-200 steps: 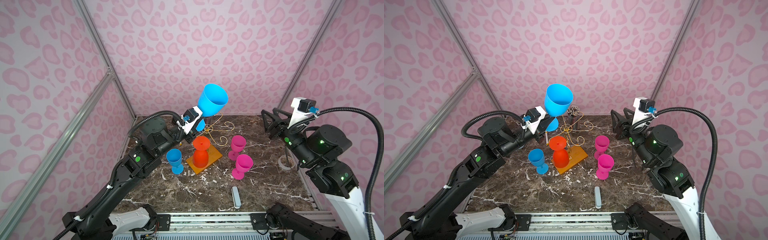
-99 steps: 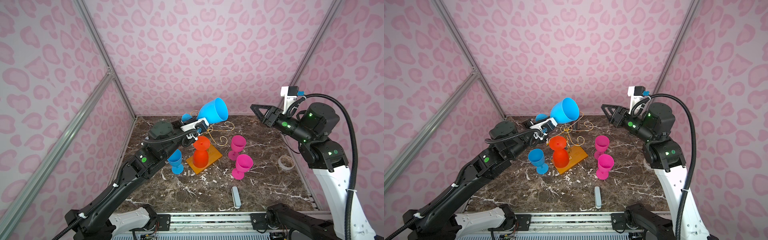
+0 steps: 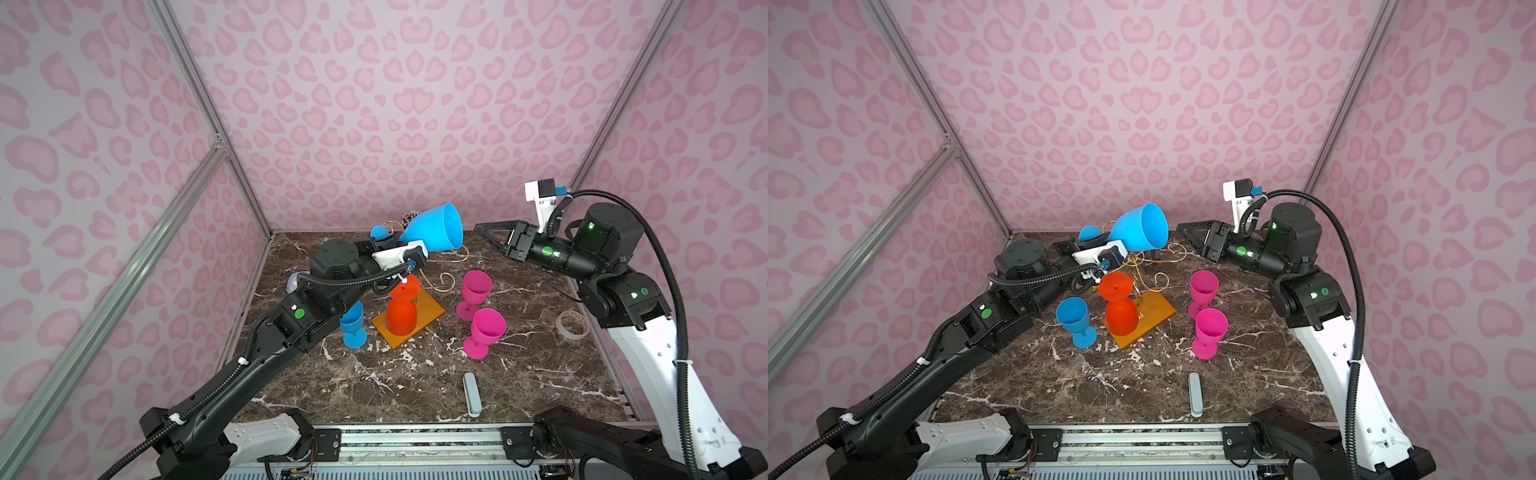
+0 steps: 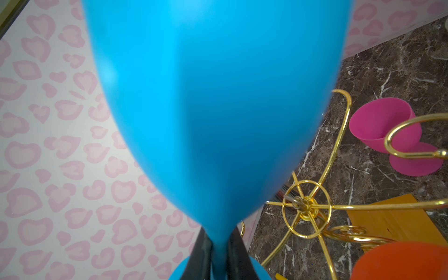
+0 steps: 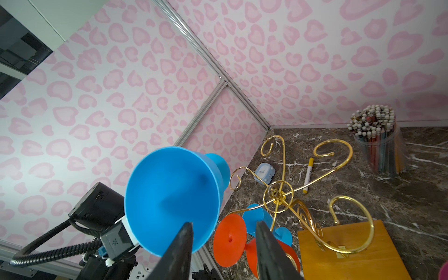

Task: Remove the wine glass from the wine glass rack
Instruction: 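Reach the right gripper to the blue glass bowl rim and close on it, then pull the blue glass away with the right gripper while the left gripper opens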

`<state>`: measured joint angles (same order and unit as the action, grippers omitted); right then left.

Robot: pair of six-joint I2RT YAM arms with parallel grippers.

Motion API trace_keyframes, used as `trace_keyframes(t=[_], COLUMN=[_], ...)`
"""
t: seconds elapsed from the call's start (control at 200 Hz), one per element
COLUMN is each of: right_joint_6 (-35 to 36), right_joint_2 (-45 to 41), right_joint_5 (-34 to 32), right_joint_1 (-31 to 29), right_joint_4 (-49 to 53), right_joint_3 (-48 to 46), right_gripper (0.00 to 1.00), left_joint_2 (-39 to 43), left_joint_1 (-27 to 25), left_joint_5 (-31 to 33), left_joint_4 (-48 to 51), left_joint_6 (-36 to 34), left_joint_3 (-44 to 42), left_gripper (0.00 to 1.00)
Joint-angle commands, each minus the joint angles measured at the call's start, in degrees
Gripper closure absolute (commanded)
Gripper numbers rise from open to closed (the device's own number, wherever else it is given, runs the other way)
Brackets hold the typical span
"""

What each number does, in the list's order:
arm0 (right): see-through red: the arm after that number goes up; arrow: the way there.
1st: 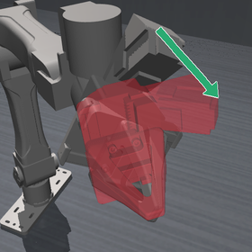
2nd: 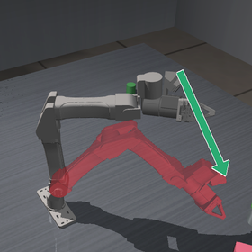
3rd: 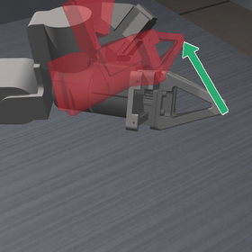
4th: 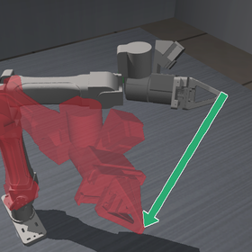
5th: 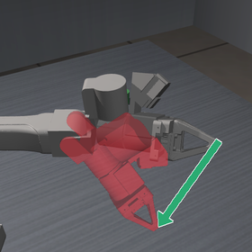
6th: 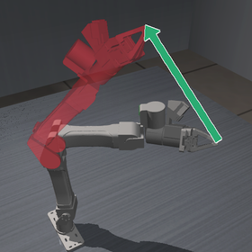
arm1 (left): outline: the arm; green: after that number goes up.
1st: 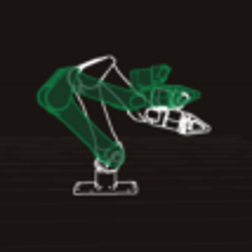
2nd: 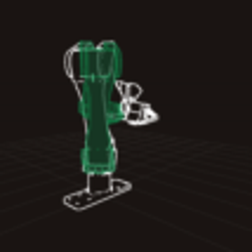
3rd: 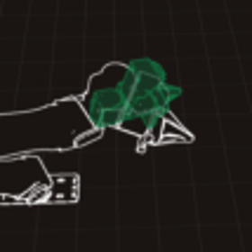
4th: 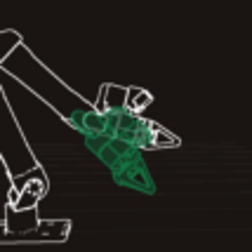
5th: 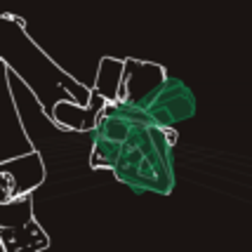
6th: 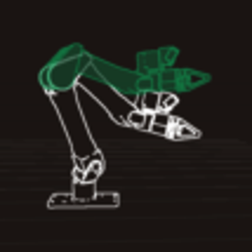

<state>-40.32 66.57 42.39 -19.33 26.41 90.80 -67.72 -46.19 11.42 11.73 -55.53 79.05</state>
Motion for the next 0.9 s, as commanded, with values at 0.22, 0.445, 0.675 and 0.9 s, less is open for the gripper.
trace_keyframes(t=[0.22,0.445,0.675,0.9], right_joint_6=[1.17,0.43,0.06,-0.29], right_joint_2=[0.01,-0.56,-1.0,-1.52], right_joint_5=[-0.32,0.06,0.24,0.32], right_joint_1=[-0.28,-0.27,-0.32,-0.29], right_joint_4=[0.91,-0.44,-0.91,-1.28], right_joint_3=[-2.02,-3.68,-4.41,-4.82], right_gripper=[0.56,0.57,0.63,0.82], left_joint_2=[-1.27,-1.38,-1.85,-2.41], left_joint_1=[-3.54,-4.67,-5.61,-6.16], left_joint_5=[2.86,3.14,3.96,4.18], left_joint_4=[-3.64,-3.45,-3.38,-3.46], left_joint_6=[-4.24,-5.18,-6.41,-7.05], left_joint_3=[0.77,1.2,1.29,1.64], left_gripper=[0.96,0.96,0.96,0.96])
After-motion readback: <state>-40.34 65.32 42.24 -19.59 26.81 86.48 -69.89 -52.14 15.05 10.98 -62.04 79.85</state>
